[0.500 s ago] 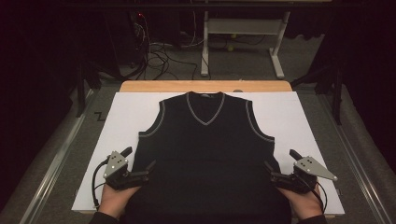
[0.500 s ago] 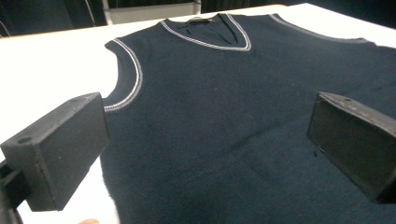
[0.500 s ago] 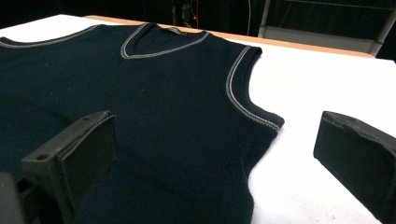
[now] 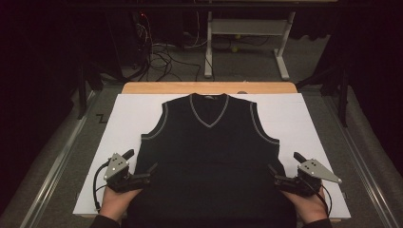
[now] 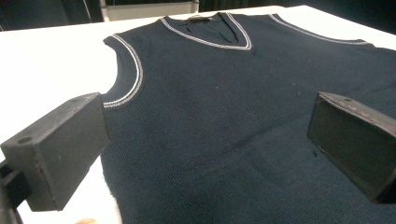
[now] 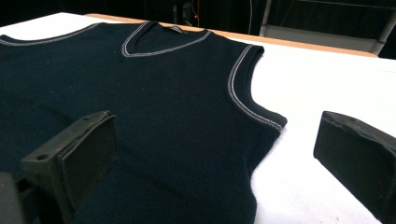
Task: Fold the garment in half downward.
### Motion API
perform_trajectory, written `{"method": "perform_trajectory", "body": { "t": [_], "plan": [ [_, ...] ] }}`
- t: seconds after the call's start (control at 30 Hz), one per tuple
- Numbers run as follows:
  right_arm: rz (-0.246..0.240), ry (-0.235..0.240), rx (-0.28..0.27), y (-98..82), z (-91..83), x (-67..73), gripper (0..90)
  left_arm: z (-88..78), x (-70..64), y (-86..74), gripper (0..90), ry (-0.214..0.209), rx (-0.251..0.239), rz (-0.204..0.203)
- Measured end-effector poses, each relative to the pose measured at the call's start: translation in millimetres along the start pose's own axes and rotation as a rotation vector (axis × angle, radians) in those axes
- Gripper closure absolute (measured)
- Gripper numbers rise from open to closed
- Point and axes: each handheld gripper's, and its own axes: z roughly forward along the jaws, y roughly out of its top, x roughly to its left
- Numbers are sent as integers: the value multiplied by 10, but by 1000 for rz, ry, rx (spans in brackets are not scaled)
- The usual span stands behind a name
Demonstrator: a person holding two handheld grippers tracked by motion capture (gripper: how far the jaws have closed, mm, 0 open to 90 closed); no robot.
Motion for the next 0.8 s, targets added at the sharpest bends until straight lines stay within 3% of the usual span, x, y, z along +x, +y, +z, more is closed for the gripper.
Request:
{"method": "perform_trajectory", "body": {
  "t": [0.3, 0.8],
  "plan": [
    [-4, 3, -3, 6, 3, 7, 2, 12, -12, 1, 0, -28, 3, -1],
    [-40, 5, -10, 25, 12, 49, 3, -1, 9, 4, 0, -35, -13, -24]
  ]
}}
